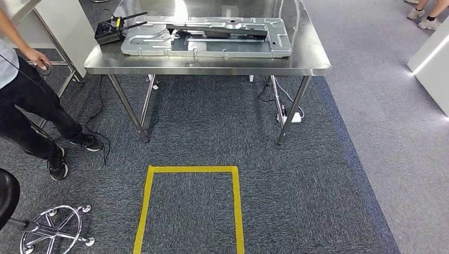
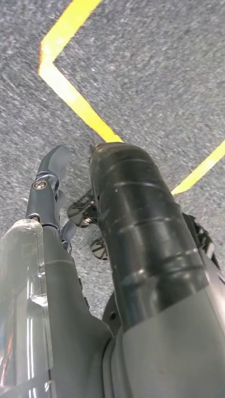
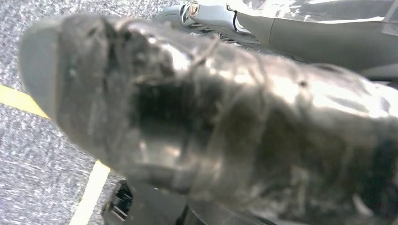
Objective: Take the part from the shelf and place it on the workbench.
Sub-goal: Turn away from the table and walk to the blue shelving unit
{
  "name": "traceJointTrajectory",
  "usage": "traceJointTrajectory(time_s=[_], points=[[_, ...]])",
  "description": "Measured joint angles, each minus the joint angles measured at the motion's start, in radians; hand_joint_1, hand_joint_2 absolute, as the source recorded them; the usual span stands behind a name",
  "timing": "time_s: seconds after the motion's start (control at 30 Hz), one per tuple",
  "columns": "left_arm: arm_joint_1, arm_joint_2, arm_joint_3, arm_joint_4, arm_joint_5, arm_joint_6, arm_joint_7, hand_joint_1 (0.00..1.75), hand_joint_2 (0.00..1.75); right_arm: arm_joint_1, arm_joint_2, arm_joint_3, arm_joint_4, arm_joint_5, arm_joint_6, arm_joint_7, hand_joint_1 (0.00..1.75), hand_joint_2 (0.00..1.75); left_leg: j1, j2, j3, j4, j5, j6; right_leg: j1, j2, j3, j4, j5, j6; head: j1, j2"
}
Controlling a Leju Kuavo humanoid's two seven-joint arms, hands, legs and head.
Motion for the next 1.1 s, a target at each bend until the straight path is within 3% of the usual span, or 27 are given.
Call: traceJointTrajectory(time_s=[0.07, 0.1, 0.17, 0.2, 0.23, 0.27, 0.3, 0.37, 0.43, 0.53, 0.57, 0.63, 0.7, 0.73, 0.77, 0.8, 0.83, 0.9, 0.93, 0.97, 1.03, 1.1], points=[[0.000, 0.001, 0.002, 0.000, 0.000, 0.002, 0.000, 0.00, 0.00, 0.000, 0.002, 0.000, 0.000, 0.002, 0.000, 0.003, 0.00, 0.00, 0.001, -0.002, -0.007, 0.012, -0.014, -0.011, -0.005, -0.004, -0.008, -0.011, 0.015, -0.014, 0.000, 0.000], [0.001, 0.002, 0.003, 0.000, 0.000, 0.004, -0.001, 0.00, 0.00, 0.000, 0.003, 0.000, 0.000, 0.002, 0.000, 0.005, 0.00, 0.00, 0.001, -0.003, -0.018, 0.041, -0.043, -0.015, -0.008, -0.006, -0.013, -0.017, 0.024, -0.023, 0.000, 0.000], [0.001, 0.003, 0.006, 0.000, 0.000, 0.004, -0.001, 0.00, 0.00, 0.000, 0.004, 0.000, 0.000, 0.003, 0.000, 0.008, 0.00, 0.00, 0.002, -0.005, -0.054, 0.149, -0.130, -0.020, -0.008, -0.008, -0.030, -0.019, 0.039, -0.033, -0.002, 0.000], [0.001, 0.003, 0.009, 0.000, 0.000, 0.005, -0.001, 0.00, 0.00, 0.000, 0.005, 0.000, 0.000, 0.004, 0.001, 0.010, 0.00, 0.00, 0.003, -0.005, -0.071, 0.210, -0.165, -0.023, -0.008, -0.010, -0.040, -0.017, 0.045, -0.034, -0.002, 0.000], [0.002, 0.004, 0.011, 0.000, 0.000, 0.005, -0.001, 0.00, 0.00, 0.001, 0.005, 0.000, 0.000, 0.006, 0.002, 0.012, 0.00, 0.00, 0.003, -0.005, -0.077, 0.252, -0.179, -0.025, -0.007, -0.011, -0.051, -0.012, 0.050, -0.034, -0.002, 0.000], [0.002, 0.004, 0.013, 0.000, 0.000, 0.005, -0.001, 0.00, 0.00, 0.002, 0.005, 0.000, 0.000, 0.007, 0.003, 0.014, 0.00, 0.00, 0.003, -0.005, -0.068, 0.264, -0.174, -0.026, -0.006, -0.011, -0.063, -0.006, 0.055, -0.033, -0.002, 0.000], [0.002, 0.004, 0.014, 0.000, 0.000, 0.005, -0.001, 0.00, 0.00, 0.002, 0.006, 0.000, 0.000, 0.009, 0.005, 0.016, 0.00, 0.00, 0.003, -0.005, -0.041, 0.238, -0.151, -0.026, -0.007, -0.012, -0.074, 0.001, 0.058, -0.031, -0.002, 0.000], [0.001, 0.006, 0.016, 0.000, 0.000, 0.005, -0.001, 0.00, 0.00, 0.002, 0.008, 0.000, 0.000, 0.012, 0.010, 0.018, 0.00, 0.00, 0.003, -0.003, 0.047, 0.108, -0.105, -0.023, -0.006, -0.012, -0.093, 0.019, 0.061, -0.027, -0.002, 0.000], [0.000, 0.008, 0.017, 0.000, 0.000, 0.005, -0.003, 0.00, 0.00, 0.001, 0.009, 0.000, 0.001, 0.013, 0.013, 0.018, 0.00, 0.00, -0.001, -0.003, 0.105, 0.007, -0.095, -0.016, -0.004, -0.012, -0.106, 0.035, 0.066, -0.018, -0.002, 0.000], [0.001, 0.008, 0.017, 0.000, 0.000, 0.005, -0.006, 0.00, 0.00, 0.001, 0.010, 0.000, 0.001, 0.015, 0.021, 0.019, 0.00, 0.00, -0.002, -0.003, 0.100, -0.013, -0.090, 0.000, -0.002, -0.011, -0.116, 0.043, 0.077, 0.000, -0.001, 0.000], [0.001, 0.008, 0.017, 0.000, 0.000, 0.005, -0.008, 0.00, 0.00, 0.002, 0.010, 0.000, 0.001, 0.017, 0.026, 0.019, 0.00, 0.00, 0.000, -0.001, 0.095, -0.014, -0.083, 0.008, -0.002, -0.010, -0.120, 0.050, 0.068, 0.006, -0.001, 0.000], [0.000, 0.009, 0.017, 0.000, 0.000, 0.006, -0.011, 0.00, 0.00, 0.002, 0.010, 0.000, 0.001, 0.019, 0.036, 0.018, 0.00, 0.00, 0.004, 0.002, 0.080, -0.018, -0.067, 0.024, -0.006, -0.007, -0.143, 0.111, 0.005, 0.016, 0.000, 0.000], [0.001, 0.010, 0.017, 0.000, 0.000, 0.006, -0.014, 0.00, 0.00, 0.003, 0.010, 0.000, 0.001, 0.019, 0.045, 0.014, 0.00, 0.00, 0.002, 0.005, 0.060, -0.018, -0.052, 0.032, -0.010, -0.007, -0.176, 0.225, -0.081, 0.024, 0.000, 0.000], [0.002, 0.010, 0.017, 0.000, 0.000, 0.006, -0.014, 0.00, 0.00, 0.003, 0.010, 0.000, 0.001, 0.019, 0.048, 0.012, 0.00, 0.00, 0.002, 0.006, 0.050, -0.017, -0.045, 0.032, -0.011, -0.007, -0.183, 0.272, -0.103, 0.027, 0.000, 0.000], [0.003, 0.010, 0.017, 0.001, 0.000, 0.006, -0.015, 0.00, 0.00, 0.003, 0.010, 0.000, 0.001, 0.019, 0.049, 0.010, 0.00, 0.00, 0.002, 0.006, 0.042, -0.016, -0.038, 0.031, -0.013, -0.007, -0.181, 0.297, -0.107, 0.030, 0.000, 0.000], [0.004, 0.010, 0.017, 0.001, 0.000, 0.006, -0.015, 0.00, 0.00, 0.003, 0.009, 0.000, 0.001, 0.019, 0.049, 0.009, 0.00, 0.00, 0.002, 0.006, 0.033, -0.014, -0.032, 0.030, -0.015, -0.007, -0.159, 0.283, -0.087, 0.031, 0.000, 0.000], [0.005, 0.010, 0.017, 0.002, 0.000, 0.006, -0.015, 0.00, 0.00, 0.003, 0.009, 0.000, 0.001, 0.019, 0.049, 0.008, 0.00, 0.00, 0.002, 0.006, 0.025, -0.012, -0.026, 0.027, -0.016, -0.007, -0.121, 0.236, -0.057, 0.030, 0.000, 0.000], [0.005, 0.010, 0.017, 0.002, 0.000, 0.006, -0.015, 0.00, 0.00, 0.002, 0.009, 0.000, 0.001, 0.019, 0.050, 0.007, 0.00, 0.00, 0.001, 0.004, 0.012, -0.006, -0.016, 0.020, -0.015, -0.004, -0.026, 0.091, -0.013, 0.022, 0.000, 0.000], [0.005, 0.010, 0.017, 0.002, 0.000, 0.006, -0.015, 0.00, 0.00, 0.002, 0.009, 0.000, 0.001, 0.019, 0.051, 0.006, 0.00, 0.00, 0.000, 0.004, 0.008, -0.004, -0.011, 0.014, -0.013, -0.002, 0.005, 0.037, -0.008, 0.018, 0.000, 0.000], [0.004, 0.010, 0.017, 0.002, 0.000, 0.006, -0.016, 0.00, 0.00, 0.001, 0.009, 0.000, 0.001, 0.019, 0.054, 0.005, 0.00, 0.00, -0.001, 0.003, 0.005, -0.003, -0.006, 0.008, -0.011, -0.001, 0.020, 0.005, -0.010, 0.014, -0.001, 0.000], [0.003, 0.010, 0.017, 0.002, 0.000, 0.006, -0.016, 0.00, 0.00, 0.002, 0.009, 0.000, 0.001, 0.019, 0.062, 0.002, 0.00, 0.00, -0.001, 0.003, 0.001, -0.004, 0.004, -0.006, -0.010, 0.000, 0.017, -0.009, -0.006, 0.004, -0.001, 0.000], [0.003, 0.012, 0.018, 0.003, 0.000, 0.006, -0.018, 0.00, 0.00, 0.002, 0.009, 0.000, 0.001, 0.020, 0.067, 0.001, 0.00, 0.00, 0.001, 0.000, -0.011, 0.020, -0.023, -0.017, -0.012, -0.004, 0.004, -0.015, 0.009, -0.016, -0.001, 0.000]])
